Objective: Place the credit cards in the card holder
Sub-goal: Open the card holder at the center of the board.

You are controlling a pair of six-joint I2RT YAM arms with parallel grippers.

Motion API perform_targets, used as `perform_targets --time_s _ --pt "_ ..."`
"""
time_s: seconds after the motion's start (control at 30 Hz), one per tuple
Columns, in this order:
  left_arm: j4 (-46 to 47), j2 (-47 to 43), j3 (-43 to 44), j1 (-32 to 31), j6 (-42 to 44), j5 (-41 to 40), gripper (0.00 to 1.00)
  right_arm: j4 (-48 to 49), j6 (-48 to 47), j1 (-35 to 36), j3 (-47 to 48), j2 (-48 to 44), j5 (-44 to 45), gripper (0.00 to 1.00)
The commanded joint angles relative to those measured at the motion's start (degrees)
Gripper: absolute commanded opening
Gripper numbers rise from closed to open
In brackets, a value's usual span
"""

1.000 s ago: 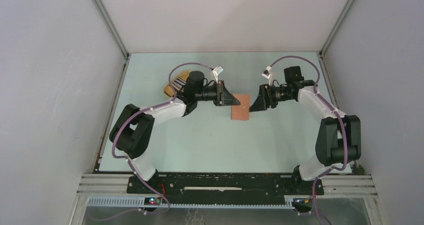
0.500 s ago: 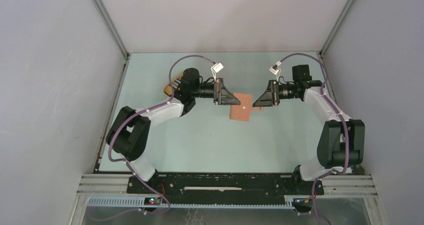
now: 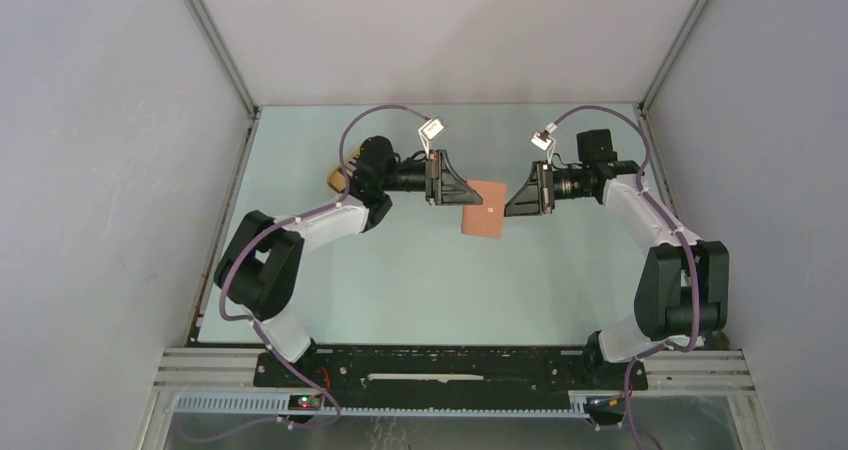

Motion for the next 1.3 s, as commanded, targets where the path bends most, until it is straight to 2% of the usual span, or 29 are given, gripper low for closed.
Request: perform_targets --time_s 0.0,0.07,0.13,0.23,0.37,0.53,0.9,1.0,1.27 --pt "9.9 0.5 -0.5 -0.1 -4.9 0.4 0.0 0.1 -1.3 0.8 0.2 -2.2 -2.7 0.27" --pt "10.9 0.8 -0.9 -0.1 -5.5 0.2 0.01 -0.4 -1.9 0.8 0.1 -2.8 -3.2 0.11" --pt "11.3 1.2 -1.4 -0.1 -5.7 -0.4 0.05 -0.9 -2.7 0.8 0.1 -3.7 -3.2 0.0" --pt "10.9 1.6 -2.1 0.1 -5.6 -2.8 0.23 -1.6 -3.4 0.7 0.2 -5.4 -1.3 0.0" --pt "-2.5 2.6 -0.9 1.3 0.2 -7.1 0.48 -3.1 -4.2 0.1 0.1 -6.8 1.6 0.0" --pt "-12.2 1.3 -1.1 2.1 8.6 -13.4 0.7 -5.2 -5.7 -0.7 0.0 -7.1 6.3 0.0" --pt "-13.2 -0.8 -6.7 3.9 12.6 -19.2 0.74 -4.1 -4.6 0.1 0.0 -0.4 19.1 0.0" --pt "-16.3 -1.9 -8.3 4.4 14.7 -21.3 0.73 -3.7 -4.4 0.9 0.1 1.3 21.2 0.0" --pt "-29.0 -12.5 -10.4 7.0 24.1 -33.4 0.72 -5.7 -6.6 6.9 2.0 2.1 16.9 0.0"
